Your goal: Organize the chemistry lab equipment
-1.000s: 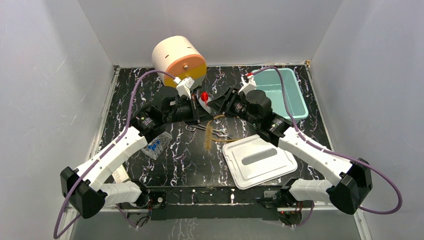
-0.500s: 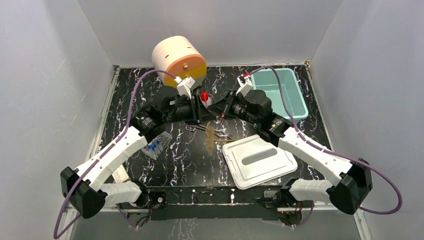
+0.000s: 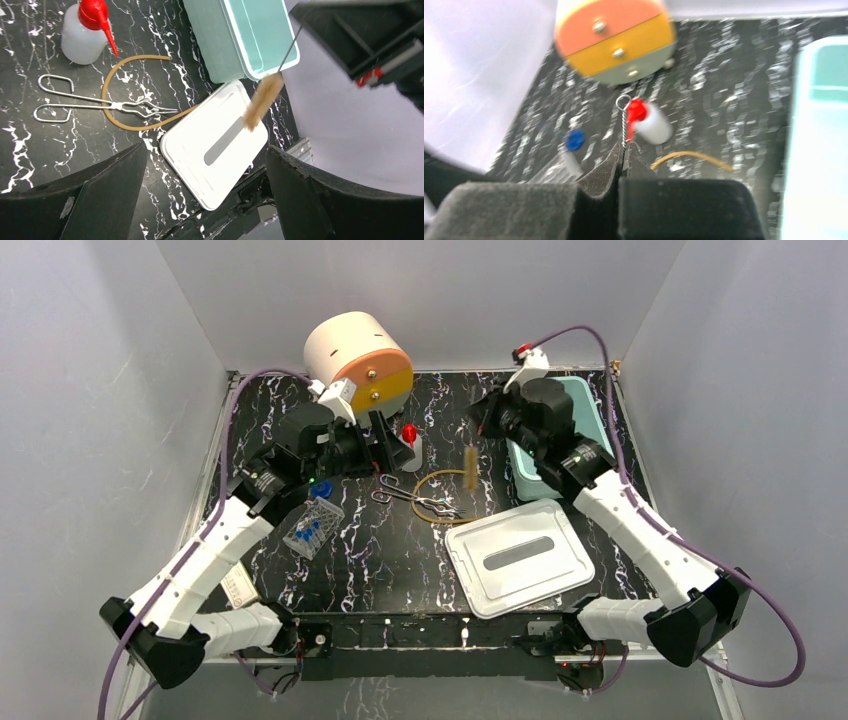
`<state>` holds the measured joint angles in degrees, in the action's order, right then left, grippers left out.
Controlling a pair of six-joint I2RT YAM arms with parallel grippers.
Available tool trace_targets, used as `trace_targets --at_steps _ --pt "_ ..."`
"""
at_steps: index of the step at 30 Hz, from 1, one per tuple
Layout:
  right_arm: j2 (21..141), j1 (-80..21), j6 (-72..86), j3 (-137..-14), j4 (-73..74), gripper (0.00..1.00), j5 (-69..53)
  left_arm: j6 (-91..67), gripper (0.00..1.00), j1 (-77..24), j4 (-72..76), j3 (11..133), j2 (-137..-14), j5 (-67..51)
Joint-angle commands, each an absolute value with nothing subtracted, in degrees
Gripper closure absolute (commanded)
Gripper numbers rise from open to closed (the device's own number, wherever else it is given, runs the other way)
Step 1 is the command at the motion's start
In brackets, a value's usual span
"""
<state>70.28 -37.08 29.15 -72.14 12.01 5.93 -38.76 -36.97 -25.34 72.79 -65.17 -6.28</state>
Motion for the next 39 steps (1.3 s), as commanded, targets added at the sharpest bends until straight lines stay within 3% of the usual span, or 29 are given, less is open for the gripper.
trace_targets --at_steps 1,9,15,24,27,32,39 --pt "71.17 -31.85 13.7 -78.81 15.7 1.0 17.44 -38.37 0.12 -36.69 -29.97 74.08 -61.76 -4.04" --pt "79.52 -17.68 3.59 -83.8 14.03 1.0 18.94 -46.66 0.12 -36.74 -22.36 61.85 -58.87 -13.29" --pt "89.06 -11.12 3.09 -84.83 14.77 1.0 9.86 -46.45 0.12 -36.74 -21.01 60.77 -60.85 -14.78" --pt "99.53 -9.48 11.29 -84.75 16.23 1.0 -3.81 -44.35 0.12 -36.74 -21.66 60.72 -62.15 -14.15" --pt "101.44 -9.5 13.0 -84.23 16.59 1.0 -3.37 -43.54 0.12 -36.74 -23.12 61.57 -62.4 -13.09" --pt "104.56 -9.47 15.78 -83.32 15.06 0.92 -1.64 -43.08 0.11 -36.74 -24.55 62.05 -62.03 -11.39" --pt "109.52 -9.41 16.91 -82.57 13.34 0.91 -0.98 -41.85 0.11 -36.73 -26.83 63.32 -62.76 -9.5"
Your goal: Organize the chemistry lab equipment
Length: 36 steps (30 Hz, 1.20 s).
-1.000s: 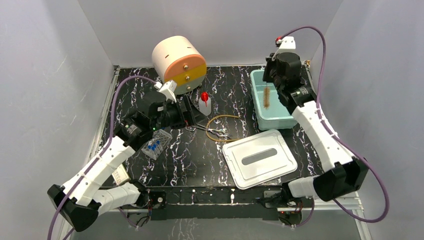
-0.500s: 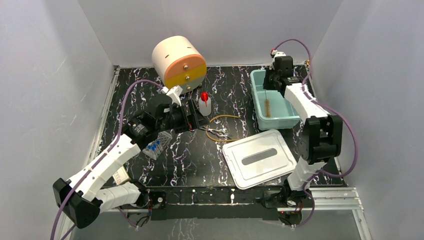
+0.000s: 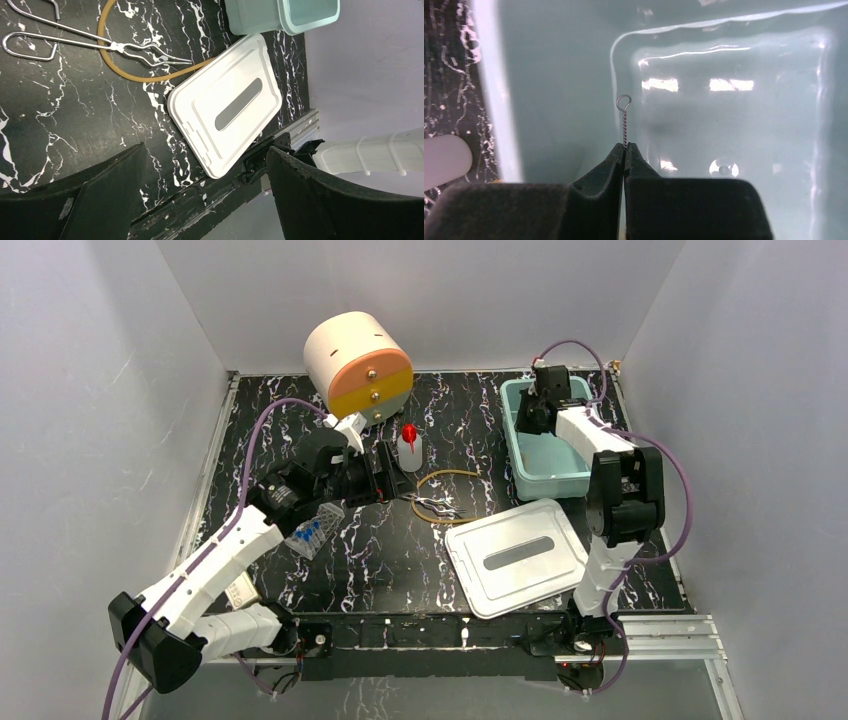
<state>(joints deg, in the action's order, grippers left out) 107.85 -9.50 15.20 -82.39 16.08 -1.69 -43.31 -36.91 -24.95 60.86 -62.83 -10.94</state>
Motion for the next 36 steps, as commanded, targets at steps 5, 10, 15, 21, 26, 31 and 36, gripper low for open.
trace_targets --at_steps 5,10,15,21,26,31,36 --pt "109.25 -9.51 17.52 -83.61 13.77 0.75 -0.34 -41.34 0.11 -36.73 -27.0 64.28 -63.32 -9.51" --pt "105.04 -9.54 17.84 -84.36 14.6 0.65 2.11 -41.19 0.11 -36.74 -27.21 64.82 -63.16 -9.58" --pt "101.2 -9.5 17.62 -85.77 18.48 0.64 4.34 -41.01 0.11 -36.73 -27.52 65.09 -62.63 -9.36" --pt "93.87 -9.78 18.1 -85.05 22.76 0.65 0.03 -41.21 0.11 -36.74 -27.88 64.71 -62.4 -8.99" --pt "85.24 -20.72 17.98 -82.51 26.15 0.64 10.24 -42.06 0.11 -36.66 -28.6 61.94 -62.15 -5.12" --pt "78.65 -27.3 20.38 -81.29 27.85 0.61 14.78 -43.36 0.12 -36.65 -28.97 60.71 -63.2 -1.64" --pt "78.68 -34.34 18.34 -79.08 27.54 0.58 9.29 -43.89 0.18 -36.65 -31.45 63.39 -63.41 5.47"
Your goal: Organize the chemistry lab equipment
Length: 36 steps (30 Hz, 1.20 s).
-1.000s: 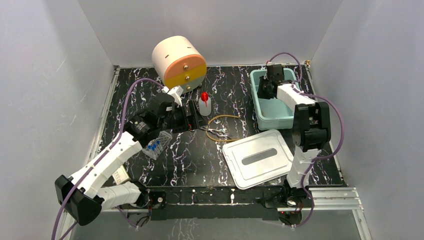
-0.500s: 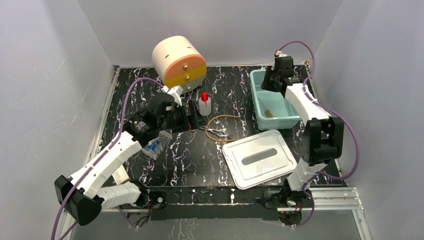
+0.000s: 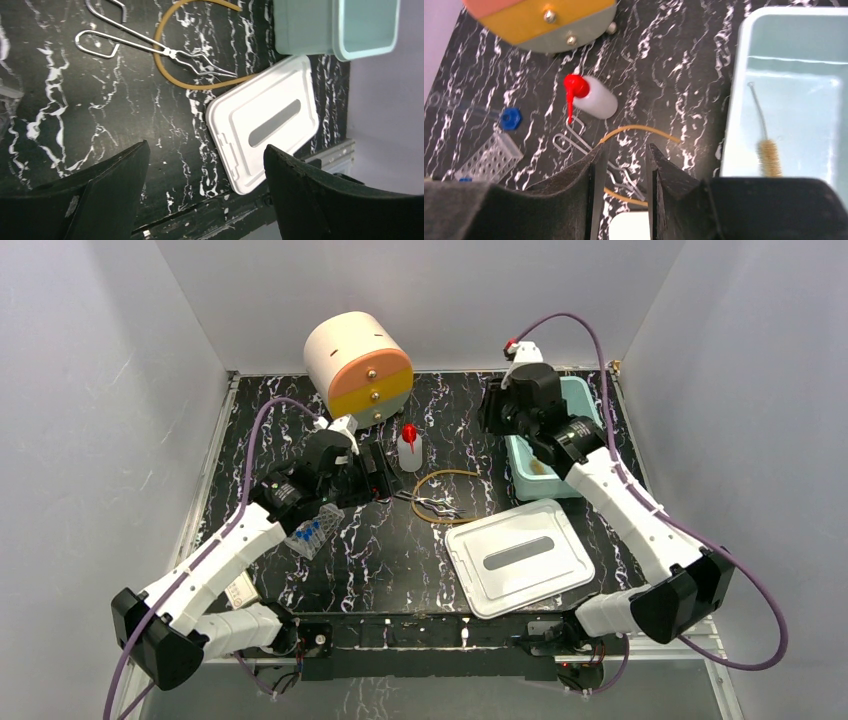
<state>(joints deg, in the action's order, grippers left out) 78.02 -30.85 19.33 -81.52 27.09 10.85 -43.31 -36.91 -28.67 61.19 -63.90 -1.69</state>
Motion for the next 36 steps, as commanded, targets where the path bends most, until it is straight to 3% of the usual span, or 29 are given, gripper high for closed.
trace_targets --at_steps 1,7,16,21,31,36 --pt "79.28 -35.32 17.84 -78.15 27.47 0.56 8.07 -44.17 0.2 -36.65 -32.3 64.46 -62.88 7.8" --pt "81.37 -38.89 13.63 -68.16 18.7 0.45 -2.36 -41.01 0.2 -36.65 -31.77 70.65 -57.31 16.14" --pt "90.81 -42.11 7.57 -65.04 13.68 0.31 -0.56 -37.36 0.14 -36.65 -33.91 79.59 -58.83 14.49" --pt "96.9 -42.78 5.82 -67.09 15.09 0.31 3.11 -37.61 0.13 -36.65 -34.12 79.61 -59.33 11.87" --pt "101.58 -42.9 -2.37 -67.18 13.75 0.33 -2.33 -38.48 0.13 -36.6 -33.73 77.6 -58.11 11.51" --pt "103.14 -42.93 -4.83 -67.97 15.23 0.4 -2.15 -38.83 0.13 -36.65 -33.53 76.83 -58.0 10.85"
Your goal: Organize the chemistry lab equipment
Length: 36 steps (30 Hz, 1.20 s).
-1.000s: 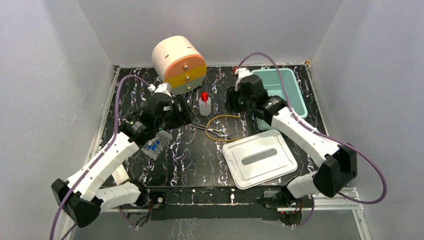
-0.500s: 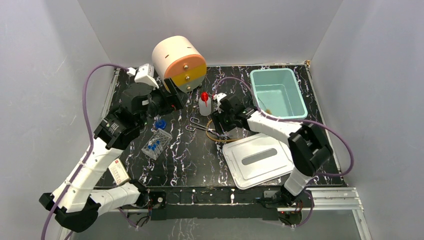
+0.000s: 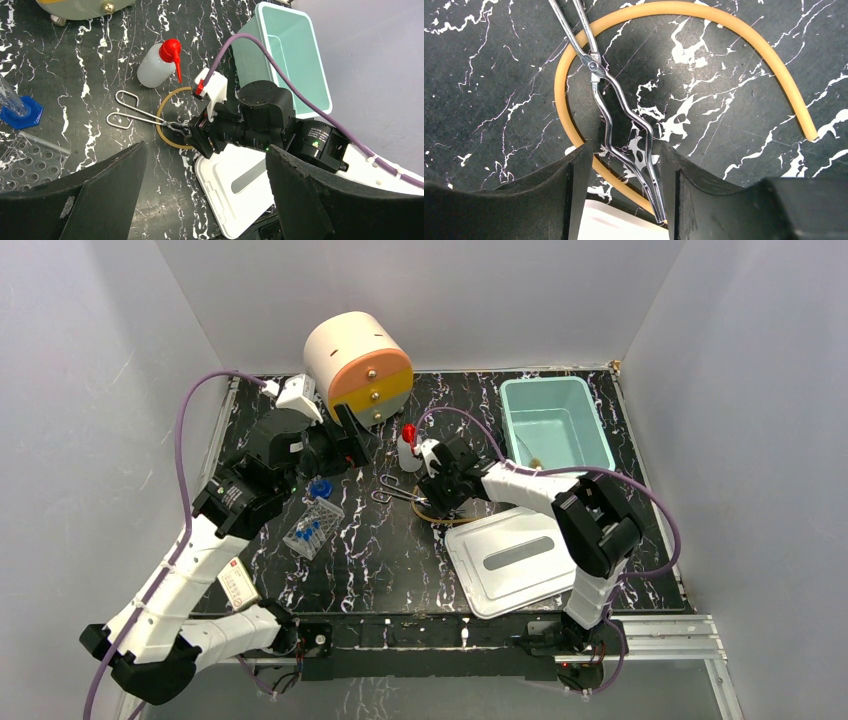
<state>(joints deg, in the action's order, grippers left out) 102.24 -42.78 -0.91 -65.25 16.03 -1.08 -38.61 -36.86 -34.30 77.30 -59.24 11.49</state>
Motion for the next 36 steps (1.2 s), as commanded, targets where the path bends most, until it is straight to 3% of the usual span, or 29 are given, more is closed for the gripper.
trace_targets --at_steps 1,12,17,29,36 --pt "103.17 -42.95 -5.9 -67.94 15.69 0.42 -2.92 -38.79 0.13 -36.65 -33.61 76.83 -58.08 10.69" --pt "105.12 -41.43 -12.65 -70.73 24.51 0.47 -14.19 -40.53 0.12 -36.65 -34.0 74.01 -58.61 8.87" --pt "105.9 -41.4 -11.77 -71.28 23.69 0.51 -11.75 -41.38 0.12 -36.65 -33.54 72.55 -58.88 7.4" --pt "108.87 -41.66 -9.87 -71.63 21.27 0.48 -7.17 -42.05 0.12 -36.65 -33.28 70.95 -59.33 7.06" --pt "106.82 -42.12 -9.06 -70.6 18.55 0.71 -6.99 -44.29 0.12 -36.63 -34.42 69.44 -59.41 7.05"
